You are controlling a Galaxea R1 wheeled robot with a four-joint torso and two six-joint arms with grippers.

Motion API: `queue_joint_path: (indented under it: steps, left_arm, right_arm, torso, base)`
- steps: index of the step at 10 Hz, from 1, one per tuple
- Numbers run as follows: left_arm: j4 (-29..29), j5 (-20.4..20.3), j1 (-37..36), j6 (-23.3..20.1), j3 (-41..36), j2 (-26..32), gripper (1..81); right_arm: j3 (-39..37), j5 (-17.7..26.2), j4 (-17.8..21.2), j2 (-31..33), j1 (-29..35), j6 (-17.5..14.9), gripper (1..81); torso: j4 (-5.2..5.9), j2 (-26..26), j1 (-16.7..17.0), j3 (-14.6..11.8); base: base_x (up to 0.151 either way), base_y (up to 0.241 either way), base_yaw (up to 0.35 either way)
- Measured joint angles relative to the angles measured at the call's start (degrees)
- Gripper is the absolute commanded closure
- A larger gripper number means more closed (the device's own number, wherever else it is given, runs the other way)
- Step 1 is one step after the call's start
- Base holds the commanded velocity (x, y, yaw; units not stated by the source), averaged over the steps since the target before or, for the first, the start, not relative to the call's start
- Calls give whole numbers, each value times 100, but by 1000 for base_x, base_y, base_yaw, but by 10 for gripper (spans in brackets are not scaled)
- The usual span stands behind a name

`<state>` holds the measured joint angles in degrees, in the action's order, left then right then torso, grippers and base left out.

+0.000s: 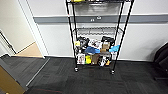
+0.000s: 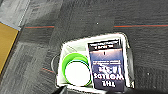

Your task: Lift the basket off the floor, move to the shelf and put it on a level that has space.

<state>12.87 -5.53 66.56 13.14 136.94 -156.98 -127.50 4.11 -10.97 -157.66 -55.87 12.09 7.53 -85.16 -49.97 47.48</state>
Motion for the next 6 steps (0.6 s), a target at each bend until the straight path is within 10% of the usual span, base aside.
queue_joint_path:
  steps: [6]
  left_arm:
    - [-1,94,-341,0,-26,-68,10]
  right_arm:
    - [-32,-4,0,74,177,262,10]
  torso:
    - [13,-1095,-697,1014]
  base:
    - [0,0,0]
